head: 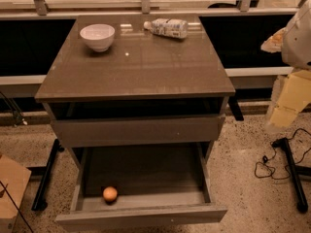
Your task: Pick orange from middle drawer and place on counter
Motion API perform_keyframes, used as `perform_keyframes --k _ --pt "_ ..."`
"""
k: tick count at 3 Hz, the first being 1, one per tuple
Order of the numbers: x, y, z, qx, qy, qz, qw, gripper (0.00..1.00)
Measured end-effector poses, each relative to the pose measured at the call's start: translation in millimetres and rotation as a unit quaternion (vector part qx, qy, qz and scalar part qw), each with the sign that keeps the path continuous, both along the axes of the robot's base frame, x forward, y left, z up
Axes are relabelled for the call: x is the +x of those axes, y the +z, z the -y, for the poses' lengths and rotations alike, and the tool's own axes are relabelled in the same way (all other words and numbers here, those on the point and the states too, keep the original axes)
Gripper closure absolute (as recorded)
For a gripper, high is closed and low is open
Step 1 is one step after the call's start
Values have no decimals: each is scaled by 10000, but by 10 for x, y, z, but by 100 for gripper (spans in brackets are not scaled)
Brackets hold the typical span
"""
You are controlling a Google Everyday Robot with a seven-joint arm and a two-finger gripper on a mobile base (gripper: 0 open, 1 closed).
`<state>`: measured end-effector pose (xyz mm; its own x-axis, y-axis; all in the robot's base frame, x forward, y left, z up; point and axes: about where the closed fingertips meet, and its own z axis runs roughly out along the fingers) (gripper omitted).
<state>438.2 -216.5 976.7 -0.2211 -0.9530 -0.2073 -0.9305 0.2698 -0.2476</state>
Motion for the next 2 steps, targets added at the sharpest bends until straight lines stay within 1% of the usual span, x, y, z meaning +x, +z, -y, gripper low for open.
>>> perform_keyframes --k 1,2 --pt "7 -17 -21 42 29 15 10000 0" --pt "60 -161 -193 388 277 119 9988 0"
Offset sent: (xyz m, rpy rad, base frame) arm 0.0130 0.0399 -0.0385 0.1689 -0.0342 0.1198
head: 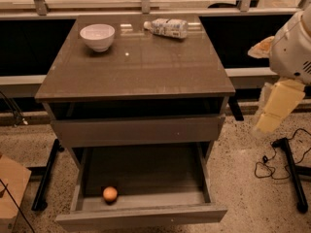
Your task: Pick orange from middle drawer and place on counter
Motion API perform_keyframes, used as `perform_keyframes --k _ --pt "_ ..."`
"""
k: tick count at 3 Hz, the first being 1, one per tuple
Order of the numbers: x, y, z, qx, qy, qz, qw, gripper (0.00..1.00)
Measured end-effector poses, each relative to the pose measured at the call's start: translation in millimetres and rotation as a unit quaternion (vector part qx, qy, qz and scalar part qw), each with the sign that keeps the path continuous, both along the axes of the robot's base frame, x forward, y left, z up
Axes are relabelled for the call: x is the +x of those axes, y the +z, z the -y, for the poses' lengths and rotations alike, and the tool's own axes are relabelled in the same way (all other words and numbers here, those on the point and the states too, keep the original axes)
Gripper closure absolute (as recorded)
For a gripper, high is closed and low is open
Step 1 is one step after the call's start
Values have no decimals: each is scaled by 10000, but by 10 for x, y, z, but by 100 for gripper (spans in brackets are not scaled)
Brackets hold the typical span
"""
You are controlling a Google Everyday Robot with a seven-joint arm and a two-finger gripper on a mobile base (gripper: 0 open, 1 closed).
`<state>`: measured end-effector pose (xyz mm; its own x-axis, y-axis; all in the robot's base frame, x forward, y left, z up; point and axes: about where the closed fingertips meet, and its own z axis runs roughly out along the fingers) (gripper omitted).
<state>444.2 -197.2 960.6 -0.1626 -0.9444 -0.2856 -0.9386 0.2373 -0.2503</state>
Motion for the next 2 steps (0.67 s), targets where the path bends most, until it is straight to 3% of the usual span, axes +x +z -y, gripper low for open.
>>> perform_keyframes --k 1,2 --pt "22 -328 -283 677 193 -6 9975 0" --pt "98 -734 -693 1543 350 -52 9874 0"
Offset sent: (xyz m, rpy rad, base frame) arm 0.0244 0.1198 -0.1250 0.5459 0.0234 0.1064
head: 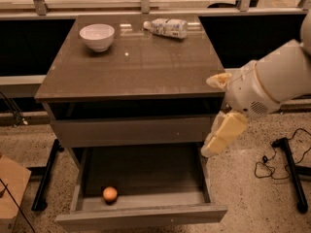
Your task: Pick orange from middle drawer and place on counter
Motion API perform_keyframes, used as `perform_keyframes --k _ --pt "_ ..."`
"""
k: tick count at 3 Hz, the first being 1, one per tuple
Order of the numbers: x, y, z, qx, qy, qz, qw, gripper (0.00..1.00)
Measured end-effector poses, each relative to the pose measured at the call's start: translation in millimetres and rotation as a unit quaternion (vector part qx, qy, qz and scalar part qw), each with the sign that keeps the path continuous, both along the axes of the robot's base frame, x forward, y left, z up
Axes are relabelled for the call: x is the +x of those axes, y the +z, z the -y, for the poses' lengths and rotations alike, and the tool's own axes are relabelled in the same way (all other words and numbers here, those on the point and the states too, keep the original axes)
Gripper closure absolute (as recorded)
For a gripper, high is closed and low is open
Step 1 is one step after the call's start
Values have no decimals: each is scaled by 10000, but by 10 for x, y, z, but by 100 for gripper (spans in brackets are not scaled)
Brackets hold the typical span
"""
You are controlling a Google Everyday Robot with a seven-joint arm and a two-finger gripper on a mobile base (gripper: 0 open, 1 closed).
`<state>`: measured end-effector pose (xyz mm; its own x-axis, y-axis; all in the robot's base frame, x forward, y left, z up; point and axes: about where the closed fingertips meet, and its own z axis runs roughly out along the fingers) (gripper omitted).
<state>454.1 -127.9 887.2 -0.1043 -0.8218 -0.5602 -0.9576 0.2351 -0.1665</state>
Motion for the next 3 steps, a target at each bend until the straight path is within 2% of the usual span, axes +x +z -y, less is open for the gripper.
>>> perform_keyframes --k 1,2,3 --pt "46 -54 -146 285 17 36 9996 0" --pt "43 -110 -179 307 25 -8 9995 0" --pt "25 -564 -453 520 85 -358 9980 0"
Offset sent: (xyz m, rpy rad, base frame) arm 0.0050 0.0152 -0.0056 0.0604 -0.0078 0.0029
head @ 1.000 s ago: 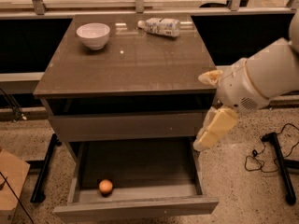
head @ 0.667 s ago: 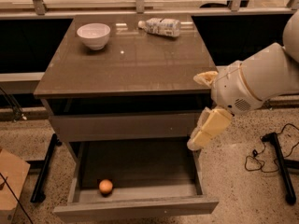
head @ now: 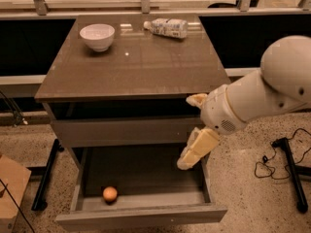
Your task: Pick orange from middle drawer and place on counter
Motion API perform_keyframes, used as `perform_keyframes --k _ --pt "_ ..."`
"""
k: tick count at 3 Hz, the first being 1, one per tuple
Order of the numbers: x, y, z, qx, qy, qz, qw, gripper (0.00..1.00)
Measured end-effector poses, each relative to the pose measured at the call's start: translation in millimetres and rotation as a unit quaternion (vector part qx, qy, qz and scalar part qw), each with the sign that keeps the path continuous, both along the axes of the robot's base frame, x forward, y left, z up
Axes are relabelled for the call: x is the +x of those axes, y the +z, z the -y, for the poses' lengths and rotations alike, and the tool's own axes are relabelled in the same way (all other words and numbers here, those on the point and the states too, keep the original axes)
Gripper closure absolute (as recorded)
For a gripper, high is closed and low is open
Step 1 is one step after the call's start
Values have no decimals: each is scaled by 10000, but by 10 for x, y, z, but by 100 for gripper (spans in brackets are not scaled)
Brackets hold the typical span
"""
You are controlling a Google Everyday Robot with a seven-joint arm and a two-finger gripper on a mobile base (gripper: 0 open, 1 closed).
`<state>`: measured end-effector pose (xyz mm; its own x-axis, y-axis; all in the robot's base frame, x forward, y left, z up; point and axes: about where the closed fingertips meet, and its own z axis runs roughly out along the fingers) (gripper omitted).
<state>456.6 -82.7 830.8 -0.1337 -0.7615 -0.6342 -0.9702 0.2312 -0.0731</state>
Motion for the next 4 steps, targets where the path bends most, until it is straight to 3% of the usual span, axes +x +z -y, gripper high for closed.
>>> perform_keyframes --k 1,2,3,4 --pt "-9 -545 -395 507 194 -336 9980 0" --pt "33 -1002 -773 1083 381 -580 9917 0" --pt "71 -1458 -1163 1656 577 -878 9806 0" --pt "49 -1684 -1189 1789 570 -1099 9760 0"
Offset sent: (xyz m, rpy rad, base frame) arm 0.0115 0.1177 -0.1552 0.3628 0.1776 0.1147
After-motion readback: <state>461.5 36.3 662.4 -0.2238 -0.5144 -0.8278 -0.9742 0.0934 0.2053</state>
